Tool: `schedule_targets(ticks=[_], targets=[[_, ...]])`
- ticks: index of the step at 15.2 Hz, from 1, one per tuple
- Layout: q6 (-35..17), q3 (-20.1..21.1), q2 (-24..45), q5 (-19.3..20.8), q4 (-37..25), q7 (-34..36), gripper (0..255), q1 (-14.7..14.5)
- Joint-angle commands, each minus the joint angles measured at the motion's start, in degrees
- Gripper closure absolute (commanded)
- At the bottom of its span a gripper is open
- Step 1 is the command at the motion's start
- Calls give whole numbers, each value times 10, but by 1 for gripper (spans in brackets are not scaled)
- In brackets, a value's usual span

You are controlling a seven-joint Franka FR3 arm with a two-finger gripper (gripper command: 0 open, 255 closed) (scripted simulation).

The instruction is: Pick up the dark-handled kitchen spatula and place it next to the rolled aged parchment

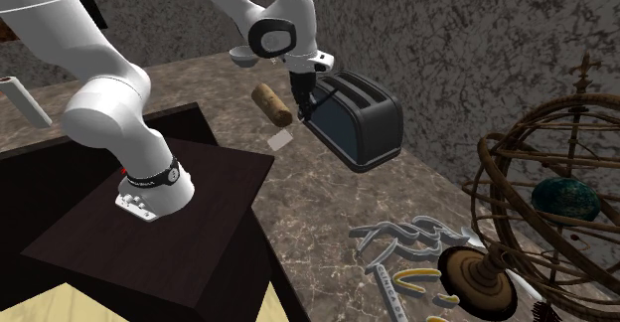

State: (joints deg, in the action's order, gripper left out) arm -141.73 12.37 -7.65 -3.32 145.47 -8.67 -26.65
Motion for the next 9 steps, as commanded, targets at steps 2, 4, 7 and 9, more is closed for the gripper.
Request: schedule_targets(ticks=[2,4,7,9], targets=[[-4,31,3,0,0,54,255,-22],[-4,50,6,1,-4,88,255,-36],[-2,79,15,6,-16,140,255,-55],[0,97,25,13,-27,177,255,-68]])
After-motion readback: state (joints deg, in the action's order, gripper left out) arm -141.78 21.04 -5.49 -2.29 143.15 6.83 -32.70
